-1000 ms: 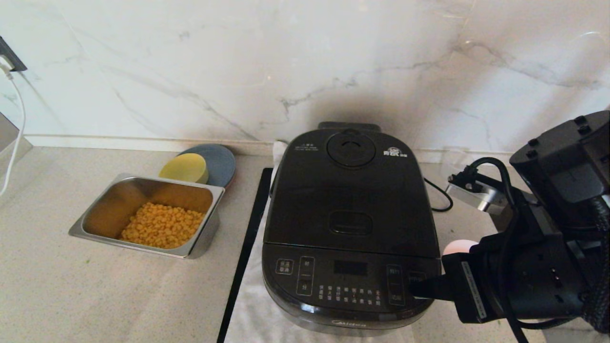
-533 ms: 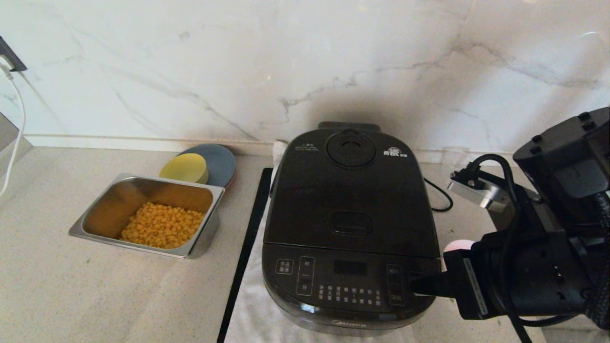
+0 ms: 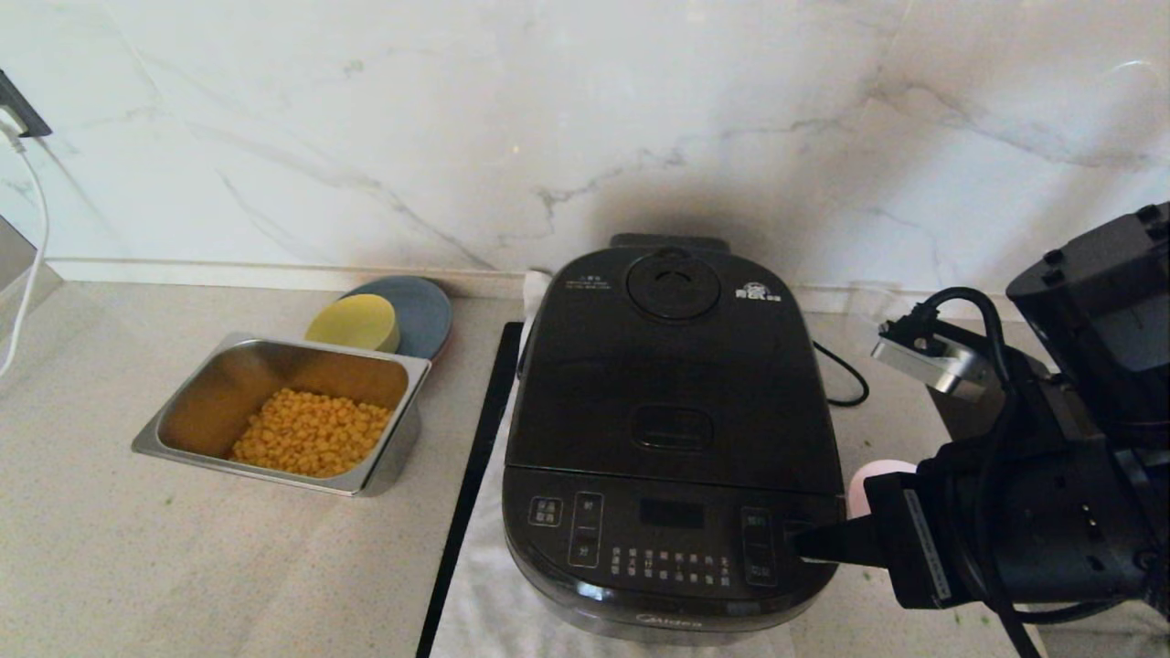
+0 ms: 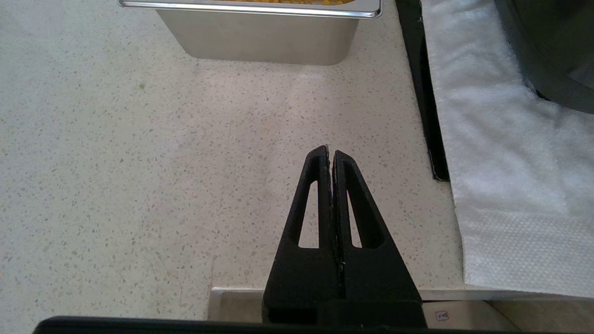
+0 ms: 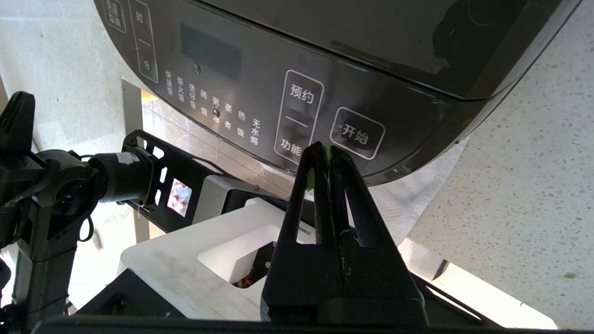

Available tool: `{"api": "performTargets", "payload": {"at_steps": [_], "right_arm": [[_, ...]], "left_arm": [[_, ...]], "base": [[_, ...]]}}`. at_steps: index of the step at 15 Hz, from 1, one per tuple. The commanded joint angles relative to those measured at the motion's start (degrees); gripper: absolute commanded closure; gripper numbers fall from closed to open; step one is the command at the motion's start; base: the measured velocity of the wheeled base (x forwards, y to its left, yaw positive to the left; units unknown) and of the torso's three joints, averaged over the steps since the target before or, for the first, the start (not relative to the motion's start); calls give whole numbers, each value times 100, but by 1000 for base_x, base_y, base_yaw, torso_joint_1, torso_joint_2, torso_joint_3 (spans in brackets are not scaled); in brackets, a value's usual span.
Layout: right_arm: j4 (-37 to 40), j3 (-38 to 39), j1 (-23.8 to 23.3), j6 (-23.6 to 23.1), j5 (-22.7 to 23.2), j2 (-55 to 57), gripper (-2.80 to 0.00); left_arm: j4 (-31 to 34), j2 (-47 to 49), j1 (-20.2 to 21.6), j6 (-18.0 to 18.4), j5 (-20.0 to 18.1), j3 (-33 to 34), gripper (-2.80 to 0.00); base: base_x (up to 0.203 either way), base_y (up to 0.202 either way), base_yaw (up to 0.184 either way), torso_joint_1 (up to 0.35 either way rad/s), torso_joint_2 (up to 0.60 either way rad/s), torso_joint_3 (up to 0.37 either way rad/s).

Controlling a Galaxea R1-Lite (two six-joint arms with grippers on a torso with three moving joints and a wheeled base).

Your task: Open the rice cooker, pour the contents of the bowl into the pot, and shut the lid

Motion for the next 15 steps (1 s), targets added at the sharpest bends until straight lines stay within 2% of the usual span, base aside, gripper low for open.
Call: {"api": "performTargets", "payload": {"at_steps": [1,15], "right_arm": [[17,-46,-10,23,5,-3,0],[-1,-55,-176,8,31,50,0]], "left_arm": [[1,-6,0,2,-1,-1,0],[9,-6,0,2,-1,-1,0]], "base": [[0,0,0,0,0,0],[0,0,0,0,0,0]]}}
